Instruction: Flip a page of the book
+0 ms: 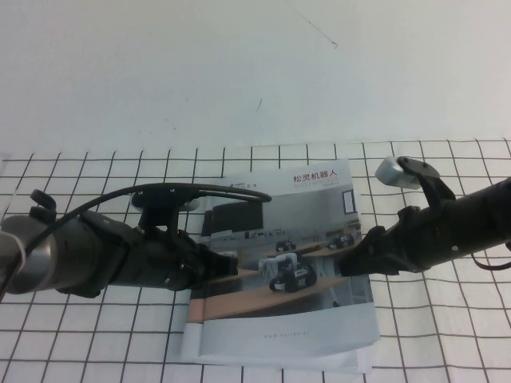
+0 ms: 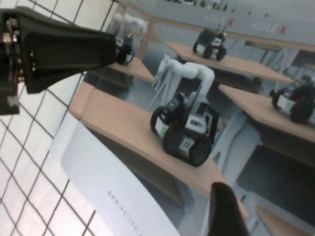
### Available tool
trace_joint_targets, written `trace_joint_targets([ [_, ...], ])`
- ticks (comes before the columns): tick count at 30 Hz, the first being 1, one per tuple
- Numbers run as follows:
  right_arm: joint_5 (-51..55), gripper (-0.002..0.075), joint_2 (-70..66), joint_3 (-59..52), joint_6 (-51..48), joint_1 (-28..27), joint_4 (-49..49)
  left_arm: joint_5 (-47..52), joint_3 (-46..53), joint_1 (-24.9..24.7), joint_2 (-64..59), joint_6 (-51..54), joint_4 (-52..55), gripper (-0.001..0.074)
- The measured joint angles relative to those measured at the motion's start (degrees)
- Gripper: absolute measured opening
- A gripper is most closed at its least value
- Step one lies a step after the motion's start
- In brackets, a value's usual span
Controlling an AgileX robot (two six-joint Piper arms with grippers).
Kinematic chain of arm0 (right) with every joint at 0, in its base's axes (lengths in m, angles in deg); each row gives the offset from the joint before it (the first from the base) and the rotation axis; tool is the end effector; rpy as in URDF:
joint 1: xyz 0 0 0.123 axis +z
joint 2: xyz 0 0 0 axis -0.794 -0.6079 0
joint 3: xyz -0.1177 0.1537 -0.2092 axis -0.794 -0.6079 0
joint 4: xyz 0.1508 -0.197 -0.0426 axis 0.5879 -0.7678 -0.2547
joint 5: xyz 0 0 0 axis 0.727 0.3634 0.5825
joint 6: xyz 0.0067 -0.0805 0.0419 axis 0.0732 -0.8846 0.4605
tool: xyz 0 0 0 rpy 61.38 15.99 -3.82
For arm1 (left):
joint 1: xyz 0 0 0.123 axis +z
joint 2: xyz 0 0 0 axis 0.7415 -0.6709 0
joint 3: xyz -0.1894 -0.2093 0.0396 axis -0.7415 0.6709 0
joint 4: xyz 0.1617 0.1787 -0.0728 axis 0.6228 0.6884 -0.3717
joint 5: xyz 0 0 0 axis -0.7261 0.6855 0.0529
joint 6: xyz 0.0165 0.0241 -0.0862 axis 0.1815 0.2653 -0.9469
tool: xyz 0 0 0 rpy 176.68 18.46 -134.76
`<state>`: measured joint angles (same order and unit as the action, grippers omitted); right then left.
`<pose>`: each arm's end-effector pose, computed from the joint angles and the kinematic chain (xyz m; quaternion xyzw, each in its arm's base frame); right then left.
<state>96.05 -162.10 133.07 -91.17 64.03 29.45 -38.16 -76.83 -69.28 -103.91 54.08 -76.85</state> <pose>0.3285 0.1250 0.1602 -0.1743 0.9057 0.3426 0.1789 0.3125 -0.1413 0.1424 0.0525 0.9407 -0.1961 0.2717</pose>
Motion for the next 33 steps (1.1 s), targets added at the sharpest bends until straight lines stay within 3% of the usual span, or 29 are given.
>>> trace_joint_targets([
  [12, 2.59, 0.0377, 0.14, 1.78, 1.92, 2.67, -4.06, -0.21, 0.0, 0.0, 0.0, 0.0, -0.12, -0.0002],
  [24, 4.96, 0.0377, 0.14, 10.9, 18.87, 2.67, -23.94, -0.43, 0.0, 0.0, 0.0, 0.0, -0.12, -0.0002],
  [33, 2.73, 0.0376, 0.14, 10.99, 24.36, 2.67, -26.34, -0.43, -0.04, 0.0, -0.11, 0.0, -0.12, -0.0002],
])
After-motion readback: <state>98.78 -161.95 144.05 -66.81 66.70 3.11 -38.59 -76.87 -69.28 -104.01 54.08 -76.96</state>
